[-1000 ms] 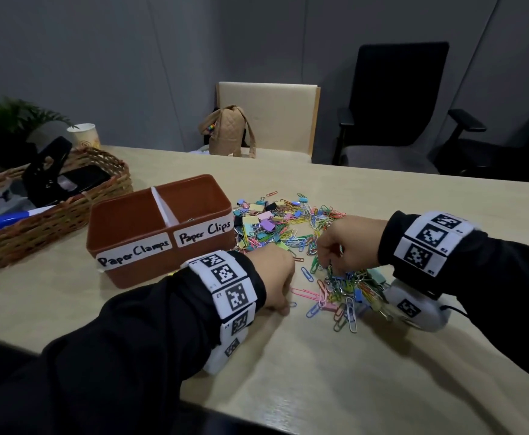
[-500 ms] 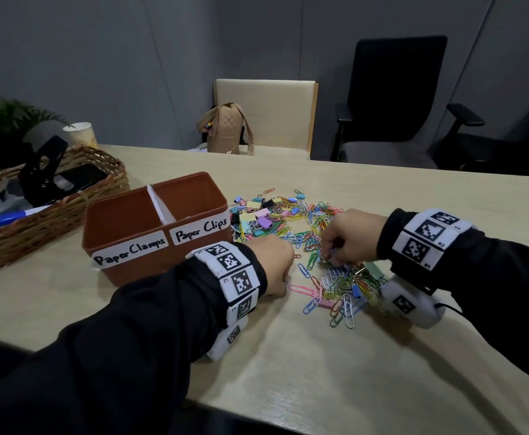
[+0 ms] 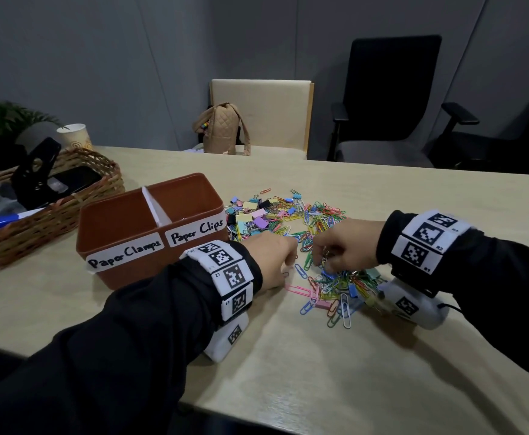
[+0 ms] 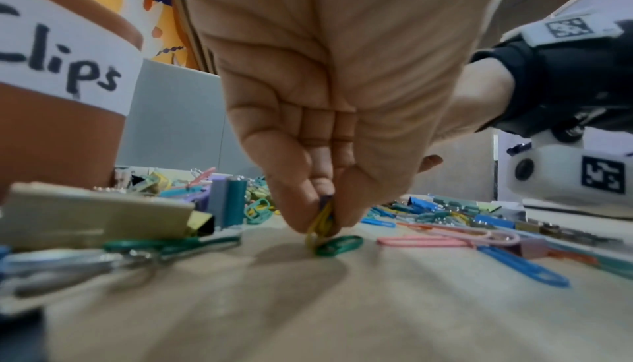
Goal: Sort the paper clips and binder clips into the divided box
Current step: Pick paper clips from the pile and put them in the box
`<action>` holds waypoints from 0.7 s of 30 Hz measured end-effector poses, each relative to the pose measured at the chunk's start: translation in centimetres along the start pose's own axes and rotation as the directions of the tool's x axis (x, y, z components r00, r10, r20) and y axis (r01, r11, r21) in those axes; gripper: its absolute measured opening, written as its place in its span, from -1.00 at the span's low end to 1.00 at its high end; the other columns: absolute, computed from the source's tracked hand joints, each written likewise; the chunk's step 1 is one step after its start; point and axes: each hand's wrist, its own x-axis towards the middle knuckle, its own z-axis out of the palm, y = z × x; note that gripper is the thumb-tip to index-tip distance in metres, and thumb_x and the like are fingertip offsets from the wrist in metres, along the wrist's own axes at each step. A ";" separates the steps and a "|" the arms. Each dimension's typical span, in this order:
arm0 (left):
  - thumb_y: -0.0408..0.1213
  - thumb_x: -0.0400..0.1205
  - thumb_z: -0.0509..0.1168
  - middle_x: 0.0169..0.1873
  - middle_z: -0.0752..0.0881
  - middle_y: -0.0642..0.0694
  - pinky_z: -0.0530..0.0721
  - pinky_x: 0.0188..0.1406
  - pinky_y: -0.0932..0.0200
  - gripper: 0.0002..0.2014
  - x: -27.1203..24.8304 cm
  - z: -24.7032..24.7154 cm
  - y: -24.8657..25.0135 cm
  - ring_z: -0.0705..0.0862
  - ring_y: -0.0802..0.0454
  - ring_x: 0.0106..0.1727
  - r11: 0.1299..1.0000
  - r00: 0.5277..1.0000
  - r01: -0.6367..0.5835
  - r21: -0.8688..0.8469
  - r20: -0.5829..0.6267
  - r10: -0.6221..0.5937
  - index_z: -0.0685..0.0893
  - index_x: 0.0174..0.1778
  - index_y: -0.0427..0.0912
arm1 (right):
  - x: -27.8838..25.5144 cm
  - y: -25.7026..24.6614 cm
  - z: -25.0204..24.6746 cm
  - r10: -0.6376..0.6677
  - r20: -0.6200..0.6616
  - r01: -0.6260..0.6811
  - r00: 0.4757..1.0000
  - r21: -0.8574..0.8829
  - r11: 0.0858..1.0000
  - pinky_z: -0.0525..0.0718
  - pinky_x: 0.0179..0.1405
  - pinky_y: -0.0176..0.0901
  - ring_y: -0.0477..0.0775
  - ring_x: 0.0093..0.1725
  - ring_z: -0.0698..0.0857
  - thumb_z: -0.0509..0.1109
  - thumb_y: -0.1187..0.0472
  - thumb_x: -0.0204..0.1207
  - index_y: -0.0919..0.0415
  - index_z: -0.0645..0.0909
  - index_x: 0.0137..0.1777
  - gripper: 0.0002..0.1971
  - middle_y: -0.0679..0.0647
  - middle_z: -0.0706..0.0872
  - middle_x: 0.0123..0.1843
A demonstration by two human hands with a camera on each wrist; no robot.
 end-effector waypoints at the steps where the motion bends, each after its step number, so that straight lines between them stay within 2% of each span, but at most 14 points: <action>1: -0.40 0.50 0.30 -0.15 0.65 -0.04 0.69 -0.05 -0.01 -0.78 0.0 0.1 0.0 0.67 -0.10 -0.03 1.000 1.000 -0.004 -0.024 -0.013 0.004 0.52 -0.05 0.00 | 0.0 -0.1 0.3 -0.023 0.036 0.025 0.999 -0.045 0.999 0.50 -0.21 -0.17 -0.08 -0.28 0.53 0.46 0.13 0.49 -0.02 0.62 0.14 -0.76 -0.15 0.52 -0.33; 2: -0.43 0.49 0.28 -0.17 0.65 -0.03 0.70 -0.04 -0.04 -0.77 -0.1 0.0 0.0 0.67 -0.11 -0.05 0.999 1.000 -0.007 -0.041 -0.022 0.006 0.51 -0.10 0.03 | 0.1 -0.3 0.5 -0.033 0.063 0.038 0.997 -0.085 0.996 0.52 -0.20 -0.16 -0.04 -0.26 0.53 0.52 0.14 0.43 -0.03 0.60 0.16 -0.69 -0.14 0.51 -0.33; 4: -0.46 0.51 0.28 -0.17 0.66 0.01 0.70 0.00 -0.02 -0.74 0.1 -0.2 0.1 0.69 -0.08 -0.02 0.999 1.000 -0.013 -0.040 -0.009 0.012 0.63 -0.17 0.08 | 0.4 -0.3 0.8 -0.047 0.061 0.056 0.997 -0.154 0.986 0.54 -0.17 -0.16 0.01 -0.17 0.55 0.57 0.18 0.35 -0.01 0.62 0.14 -0.64 -0.13 0.55 -0.25; 6: -0.44 0.56 0.30 -0.07 0.73 0.03 0.67 0.11 0.07 -0.73 0.1 -0.6 0.2 0.70 -0.03 0.05 1.000 0.999 -0.028 -0.006 0.025 0.028 0.76 -0.08 0.07 | 0.8 -0.2 0.9 -0.064 0.021 0.066 0.998 -0.163 0.984 0.53 -0.21 -0.17 -0.01 -0.18 0.55 0.58 0.19 0.32 0.02 0.66 0.08 -0.67 -0.13 0.58 -0.22; 9: -0.43 0.60 0.26 0.07 0.75 0.04 0.64 0.16 0.13 -0.71 0.2 -0.7 0.5 0.69 -0.01 0.12 0.997 0.998 -0.058 0.041 0.015 0.057 0.78 0.04 0.02 | 0.6 0.1 0.6 -0.059 -0.028 0.056 0.998 -0.090 0.994 0.46 -0.31 -0.20 -0.18 -0.34 0.49 0.59 0.13 0.35 0.03 0.70 0.00 -0.76 -0.18 0.52 -0.36; 11: -0.44 0.61 0.21 0.11 0.74 0.01 0.63 0.14 0.13 -0.69 0.2 -0.6 0.8 0.67 -0.04 0.16 0.996 0.998 -0.058 0.064 0.015 0.057 0.77 0.08 -0.01 | 0.2 0.6 0.0 -0.031 -0.085 0.027 0.996 -0.050 0.998 0.43 -0.35 -0.26 -0.23 -0.37 0.46 0.56 0.10 0.39 0.04 0.70 0.00 -0.80 -0.18 0.50 -0.39; 12: -0.44 0.62 0.20 0.13 0.73 0.00 0.62 0.13 0.13 -0.69 0.3 -0.6 1.0 0.66 -0.05 0.18 0.996 0.998 -0.057 0.068 0.015 0.057 0.76 0.09 -0.04 | 0.1 0.9 -0.3 -0.006 -0.123 0.000 0.992 -0.047 0.999 0.42 -0.33 -0.26 -0.22 -0.36 0.47 0.53 0.11 0.42 0.04 0.70 0.02 -0.81 -0.19 0.50 -0.38; 14: -0.43 0.62 0.20 0.13 0.73 -0.03 0.63 0.13 0.11 -0.71 0.3 -0.4 1.5 0.66 -0.05 0.19 0.997 0.998 -0.059 0.053 0.006 0.059 0.76 0.11 -0.09 | -0.1 1.7 -0.5 0.060 -0.194 -0.071 0.979 -0.052 0.996 0.44 -0.24 -0.24 -0.07 -0.27 0.52 0.44 0.16 0.47 0.05 0.65 0.04 -0.84 -0.18 0.50 -0.34; 16: -0.40 0.62 0.21 0.07 0.74 -0.08 0.67 0.11 0.05 -0.74 0.5 -0.1 1.9 0.68 -0.08 0.13 0.998 0.998 -0.055 0.039 -0.006 0.055 0.78 0.06 -0.14 | -0.1 2.5 -0.6 0.163 -0.230 -0.182 0.959 -0.061 0.981 0.47 -0.20 -0.19 0.07 -0.18 0.54 0.34 0.21 0.50 0.11 0.57 -0.01 -0.90 -0.09 0.54 -0.29; 19: -0.24 0.56 0.31 -0.26 0.69 -0.11 0.70 -0.16 0.08 -0.87 0.9 0.4 1.8 0.70 -0.13 -0.13 0.999 1.000 -0.025 0.030 -0.002 0.026 0.75 -0.22 -0.11 | -0.2 3.5 -0.6 0.321 -0.163 -0.345 0.933 -0.155 0.926 0.57 -0.17 -0.14 0.13 -0.11 0.60 0.33 0.21 0.50 0.17 0.51 -0.07 -0.93 0.07 0.67 -0.14; 21: 0.07 0.48 0.39 -0.43 0.62 -0.08 0.69 -0.29 0.06 -0.68 1.0 0.6 1.6 0.71 -0.13 -0.26 1.000 1.000 -0.016 0.020 -0.013 0.016 0.73 -0.35 -0.14 | -0.2 3.9 -0.2 0.363 -0.121 -0.380 0.924 -0.190 0.905 0.53 -0.21 -0.16 0.11 -0.11 0.60 0.38 0.13 0.51 0.14 0.54 -0.09 -0.89 0.09 0.69 -0.09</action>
